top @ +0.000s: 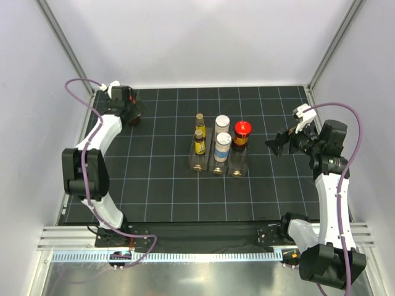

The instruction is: Organize the condiment bottles

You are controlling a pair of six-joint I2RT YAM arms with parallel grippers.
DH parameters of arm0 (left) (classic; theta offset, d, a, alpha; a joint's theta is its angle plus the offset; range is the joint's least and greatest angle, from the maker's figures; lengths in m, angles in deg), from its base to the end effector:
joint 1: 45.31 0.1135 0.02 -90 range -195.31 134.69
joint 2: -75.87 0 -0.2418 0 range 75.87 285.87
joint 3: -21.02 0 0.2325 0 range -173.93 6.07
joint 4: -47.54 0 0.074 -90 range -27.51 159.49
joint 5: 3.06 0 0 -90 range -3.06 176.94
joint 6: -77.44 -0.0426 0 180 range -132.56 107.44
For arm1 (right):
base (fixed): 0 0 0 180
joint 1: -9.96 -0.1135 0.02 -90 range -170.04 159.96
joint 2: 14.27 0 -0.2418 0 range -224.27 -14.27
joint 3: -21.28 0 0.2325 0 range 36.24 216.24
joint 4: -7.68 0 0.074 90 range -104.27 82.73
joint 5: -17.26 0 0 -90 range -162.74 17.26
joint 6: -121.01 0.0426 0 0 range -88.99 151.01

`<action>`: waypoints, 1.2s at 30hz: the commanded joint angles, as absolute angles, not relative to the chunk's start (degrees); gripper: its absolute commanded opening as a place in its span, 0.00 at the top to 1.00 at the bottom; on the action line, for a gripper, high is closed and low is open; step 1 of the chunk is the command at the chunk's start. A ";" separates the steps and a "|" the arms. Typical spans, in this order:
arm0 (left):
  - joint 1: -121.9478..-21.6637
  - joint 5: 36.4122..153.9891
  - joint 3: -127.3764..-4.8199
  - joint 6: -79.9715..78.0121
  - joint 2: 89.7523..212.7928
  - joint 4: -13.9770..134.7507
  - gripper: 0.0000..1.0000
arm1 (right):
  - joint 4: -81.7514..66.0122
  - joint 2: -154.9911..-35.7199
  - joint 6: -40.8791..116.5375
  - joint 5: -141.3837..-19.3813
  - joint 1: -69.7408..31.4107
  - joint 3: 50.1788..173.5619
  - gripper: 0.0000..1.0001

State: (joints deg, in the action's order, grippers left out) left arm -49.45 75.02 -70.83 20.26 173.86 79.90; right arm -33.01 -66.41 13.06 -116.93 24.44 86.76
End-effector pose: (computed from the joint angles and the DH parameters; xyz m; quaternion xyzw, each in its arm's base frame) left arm 0.3750 -0.0183 0.2561 -0.2656 0.8567 -0.0483 0.4395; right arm 0.1921 -0.0189 0.3100 -0.2194 0.7852 0.1740 0.5523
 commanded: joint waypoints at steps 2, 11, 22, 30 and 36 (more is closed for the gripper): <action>-47.94 75.69 -77.23 19.53 178.34 81.47 0.06 | -31.97 -66.57 12.29 -118.01 24.64 86.86 0.00; -46.19 72.70 -88.66 16.89 189.77 84.11 0.07 | -31.62 -66.66 12.29 -117.39 24.55 86.77 0.00; -45.75 70.95 -98.07 14.07 196.89 86.13 0.11 | -31.45 -66.92 12.29 -116.51 24.55 86.77 0.00; -45.66 70.67 -98.43 11.61 197.95 85.96 0.35 | -31.53 -66.66 12.21 -116.42 24.55 86.77 0.00; -45.74 77.34 -92.04 10.29 192.24 81.48 0.91 | -31.62 -66.22 12.12 -116.42 24.55 86.77 0.00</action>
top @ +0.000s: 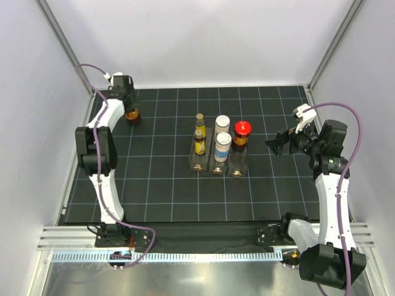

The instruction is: Organize the condiment bottles

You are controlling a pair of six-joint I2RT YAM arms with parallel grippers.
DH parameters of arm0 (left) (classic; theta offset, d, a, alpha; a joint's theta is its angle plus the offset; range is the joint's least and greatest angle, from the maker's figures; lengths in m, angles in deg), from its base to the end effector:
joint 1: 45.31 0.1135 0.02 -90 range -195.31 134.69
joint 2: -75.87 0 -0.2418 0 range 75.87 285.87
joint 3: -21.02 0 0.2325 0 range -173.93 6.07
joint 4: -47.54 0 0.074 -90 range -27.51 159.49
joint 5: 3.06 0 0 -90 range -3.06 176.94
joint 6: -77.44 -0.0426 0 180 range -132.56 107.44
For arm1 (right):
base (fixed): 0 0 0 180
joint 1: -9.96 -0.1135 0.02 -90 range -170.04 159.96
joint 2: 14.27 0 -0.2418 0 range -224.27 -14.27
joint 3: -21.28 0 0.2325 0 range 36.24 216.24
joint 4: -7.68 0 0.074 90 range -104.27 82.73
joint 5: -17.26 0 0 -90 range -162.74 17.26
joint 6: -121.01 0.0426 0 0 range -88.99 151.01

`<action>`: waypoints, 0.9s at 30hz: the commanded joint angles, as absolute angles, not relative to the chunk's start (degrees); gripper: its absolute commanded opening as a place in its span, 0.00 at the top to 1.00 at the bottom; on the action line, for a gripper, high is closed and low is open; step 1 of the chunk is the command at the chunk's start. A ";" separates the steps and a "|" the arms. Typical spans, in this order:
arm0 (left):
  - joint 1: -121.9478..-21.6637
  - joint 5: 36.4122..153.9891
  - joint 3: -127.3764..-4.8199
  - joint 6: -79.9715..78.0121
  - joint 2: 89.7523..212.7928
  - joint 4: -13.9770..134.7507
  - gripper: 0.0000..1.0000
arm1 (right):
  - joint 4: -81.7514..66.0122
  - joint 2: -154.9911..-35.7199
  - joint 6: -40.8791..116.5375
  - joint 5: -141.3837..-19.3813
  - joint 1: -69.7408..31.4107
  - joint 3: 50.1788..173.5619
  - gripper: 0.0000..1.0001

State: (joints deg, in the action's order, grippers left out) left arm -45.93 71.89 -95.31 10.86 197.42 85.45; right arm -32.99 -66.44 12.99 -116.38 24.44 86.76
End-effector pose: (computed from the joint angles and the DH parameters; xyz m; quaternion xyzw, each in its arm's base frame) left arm 0.4622 0.0061 0.2197 -0.2308 0.8814 0.0354 0.4107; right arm 0.1923 -0.0193 0.3098 -0.2176 0.7867 0.1698 0.5522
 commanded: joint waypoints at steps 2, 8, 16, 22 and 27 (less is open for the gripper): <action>-45.83 82.61 -89.48 11.25 189.35 79.55 1.00 | -31.62 -66.04 12.12 -116.42 24.64 86.77 0.00; -49.69 88.87 -77.79 13.36 175.55 74.09 1.00 | -31.62 -65.87 12.29 -116.95 24.55 86.77 0.00; -58.57 88.61 -67.24 16.54 159.38 73.21 1.00 | -31.53 -64.99 12.56 -117.30 24.64 86.68 0.00; -68.14 88.34 -63.01 15.57 147.77 75.85 1.00 | -31.27 -64.64 12.91 -118.18 24.55 86.51 0.00; -75.08 90.10 -62.74 15.92 143.81 78.13 1.00 | -31.27 -64.37 12.91 -118.27 24.64 86.60 0.00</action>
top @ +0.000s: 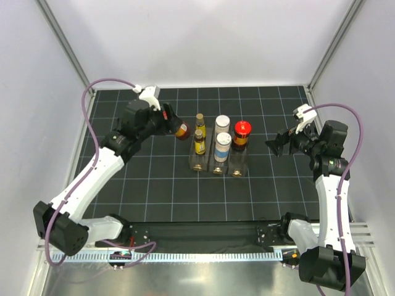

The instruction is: Organize the condiment bottles

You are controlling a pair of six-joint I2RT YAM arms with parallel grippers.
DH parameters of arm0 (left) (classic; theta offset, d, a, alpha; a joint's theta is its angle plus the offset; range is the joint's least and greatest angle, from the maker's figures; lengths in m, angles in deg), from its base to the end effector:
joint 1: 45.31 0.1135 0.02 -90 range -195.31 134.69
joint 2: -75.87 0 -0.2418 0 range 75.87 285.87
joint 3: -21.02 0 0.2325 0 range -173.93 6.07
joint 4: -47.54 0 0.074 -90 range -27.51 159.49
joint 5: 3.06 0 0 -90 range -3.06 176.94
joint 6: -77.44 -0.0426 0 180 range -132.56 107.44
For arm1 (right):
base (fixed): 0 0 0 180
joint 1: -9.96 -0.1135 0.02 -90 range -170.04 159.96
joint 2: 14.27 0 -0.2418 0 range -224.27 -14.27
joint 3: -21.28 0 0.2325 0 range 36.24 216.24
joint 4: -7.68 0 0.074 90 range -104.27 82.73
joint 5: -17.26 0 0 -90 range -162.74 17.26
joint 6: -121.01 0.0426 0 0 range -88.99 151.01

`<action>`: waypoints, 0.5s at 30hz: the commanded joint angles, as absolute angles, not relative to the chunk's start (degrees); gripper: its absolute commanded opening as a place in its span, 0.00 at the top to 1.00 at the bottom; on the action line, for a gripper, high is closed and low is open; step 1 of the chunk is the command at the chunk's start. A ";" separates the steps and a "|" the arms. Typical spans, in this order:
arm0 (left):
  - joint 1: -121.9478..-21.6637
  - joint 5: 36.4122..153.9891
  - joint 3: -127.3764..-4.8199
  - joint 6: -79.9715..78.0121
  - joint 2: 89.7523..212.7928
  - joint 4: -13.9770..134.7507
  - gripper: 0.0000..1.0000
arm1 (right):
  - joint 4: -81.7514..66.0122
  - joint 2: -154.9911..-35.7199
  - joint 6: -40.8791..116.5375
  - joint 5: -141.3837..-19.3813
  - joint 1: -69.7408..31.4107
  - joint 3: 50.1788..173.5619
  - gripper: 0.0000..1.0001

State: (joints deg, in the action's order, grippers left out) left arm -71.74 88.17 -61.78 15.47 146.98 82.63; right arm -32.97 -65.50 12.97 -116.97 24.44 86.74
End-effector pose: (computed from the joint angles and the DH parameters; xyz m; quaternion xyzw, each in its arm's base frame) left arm 0.2471 -0.1238 0.3431 -0.0058 0.8358 -0.2592 0.4840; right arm 0.1890 -0.0181 0.3127 -0.2227 0.7809 0.1705 0.5581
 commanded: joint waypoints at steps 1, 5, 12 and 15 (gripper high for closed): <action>-76.23 90.10 -62.92 16.00 143.63 78.31 1.00 | -31.27 -64.46 13.00 -118.27 24.64 86.60 0.00; -82.21 90.37 -65.29 15.92 144.59 78.84 1.00 | -31.27 -64.29 13.00 -118.01 24.64 86.51 0.00; -92.32 88.70 -71.18 14.52 150.83 79.54 1.00 | -31.00 -64.20 13.00 -117.30 24.64 86.42 0.00; -97.06 88.17 -74.69 13.99 154.69 79.72 1.00 | -30.74 -64.20 13.35 -116.43 24.64 86.42 0.00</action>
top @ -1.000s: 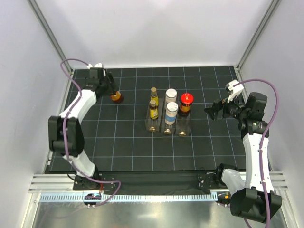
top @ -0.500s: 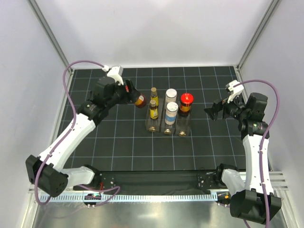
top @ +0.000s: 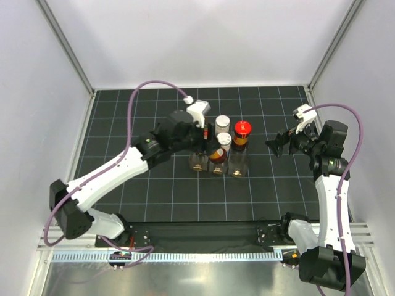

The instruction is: Organize the condiment bottles

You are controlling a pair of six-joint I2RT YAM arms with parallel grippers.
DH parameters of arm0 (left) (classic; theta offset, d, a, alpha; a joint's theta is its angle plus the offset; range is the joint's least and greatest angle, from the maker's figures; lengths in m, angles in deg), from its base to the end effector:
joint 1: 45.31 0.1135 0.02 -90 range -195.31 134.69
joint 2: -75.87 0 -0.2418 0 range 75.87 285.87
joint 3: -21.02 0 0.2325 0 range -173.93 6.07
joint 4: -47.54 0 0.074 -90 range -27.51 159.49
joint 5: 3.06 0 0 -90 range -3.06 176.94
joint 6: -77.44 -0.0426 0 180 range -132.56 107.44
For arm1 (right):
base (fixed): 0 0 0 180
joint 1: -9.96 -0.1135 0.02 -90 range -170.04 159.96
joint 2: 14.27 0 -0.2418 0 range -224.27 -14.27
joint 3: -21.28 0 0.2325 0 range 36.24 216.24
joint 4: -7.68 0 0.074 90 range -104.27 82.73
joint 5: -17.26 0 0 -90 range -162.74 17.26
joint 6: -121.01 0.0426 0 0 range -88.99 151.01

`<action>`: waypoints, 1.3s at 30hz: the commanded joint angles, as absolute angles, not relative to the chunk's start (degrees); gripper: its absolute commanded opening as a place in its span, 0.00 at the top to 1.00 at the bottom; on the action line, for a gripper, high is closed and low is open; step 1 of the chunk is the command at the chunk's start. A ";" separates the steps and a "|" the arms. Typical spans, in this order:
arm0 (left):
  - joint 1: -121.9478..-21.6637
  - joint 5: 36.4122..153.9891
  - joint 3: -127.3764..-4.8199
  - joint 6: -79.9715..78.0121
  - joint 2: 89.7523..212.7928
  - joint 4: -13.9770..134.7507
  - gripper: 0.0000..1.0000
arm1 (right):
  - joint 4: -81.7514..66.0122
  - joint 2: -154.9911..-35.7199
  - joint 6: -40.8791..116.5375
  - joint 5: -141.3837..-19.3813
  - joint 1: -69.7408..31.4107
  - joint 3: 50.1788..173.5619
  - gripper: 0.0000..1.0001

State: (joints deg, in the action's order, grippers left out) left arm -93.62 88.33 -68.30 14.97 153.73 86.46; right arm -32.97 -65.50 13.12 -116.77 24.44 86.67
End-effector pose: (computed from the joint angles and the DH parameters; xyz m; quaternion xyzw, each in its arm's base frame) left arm 0.1991 -0.2251 0.3423 0.1603 0.8395 -0.3272 0.4031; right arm 0.1891 -0.0183 0.3122 -0.2206 0.7821 0.1701 0.5574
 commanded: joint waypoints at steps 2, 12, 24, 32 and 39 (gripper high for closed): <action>-98.91 87.56 -78.02 12.67 158.11 80.07 1.00 | -30.48 -64.20 13.79 -115.28 24.64 86.33 0.00; -104.46 83.60 -92.96 4.58 173.76 84.20 1.00 | -28.55 -63.49 15.98 -110.19 24.73 86.16 0.00; -104.37 81.49 -102.47 -1.92 184.94 86.66 1.00 | -27.58 -62.70 16.95 -107.99 24.99 85.81 0.00; -104.46 78.24 -104.76 -5.17 190.03 86.84 1.00 | -27.58 -62.61 17.04 -108.25 25.17 85.81 0.00; -104.46 76.22 -105.20 -6.93 192.41 86.84 0.99 | -27.58 -62.53 17.04 -108.42 25.25 85.63 0.00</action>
